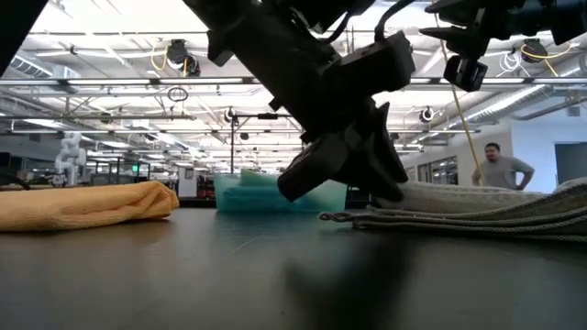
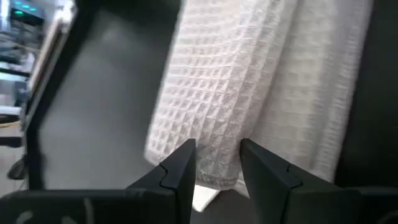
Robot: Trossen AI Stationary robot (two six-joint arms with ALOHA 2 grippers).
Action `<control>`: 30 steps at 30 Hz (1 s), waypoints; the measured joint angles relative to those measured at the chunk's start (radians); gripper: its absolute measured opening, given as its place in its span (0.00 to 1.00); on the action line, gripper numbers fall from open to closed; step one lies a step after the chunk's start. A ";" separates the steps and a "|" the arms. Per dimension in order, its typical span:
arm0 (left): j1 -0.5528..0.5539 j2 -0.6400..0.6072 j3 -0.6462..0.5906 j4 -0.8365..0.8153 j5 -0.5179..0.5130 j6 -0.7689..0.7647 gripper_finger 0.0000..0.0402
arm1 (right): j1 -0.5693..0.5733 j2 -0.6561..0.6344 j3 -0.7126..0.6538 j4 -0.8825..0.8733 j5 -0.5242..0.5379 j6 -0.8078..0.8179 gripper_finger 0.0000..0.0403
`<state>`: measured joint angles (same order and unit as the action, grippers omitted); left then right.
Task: Fold microfiber towels
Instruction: Fold the gray towel
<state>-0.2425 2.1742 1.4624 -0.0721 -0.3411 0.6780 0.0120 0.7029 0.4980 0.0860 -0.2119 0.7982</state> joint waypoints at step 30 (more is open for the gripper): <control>-0.075 -0.001 0.001 -0.015 -0.013 -0.135 0.02 | 0.000 0.000 0.000 -0.010 0.001 -0.001 0.23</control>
<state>-0.3177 2.1735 1.4631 -0.0868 -0.3539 0.5434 0.0117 0.7033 0.4980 0.0756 -0.2111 0.7974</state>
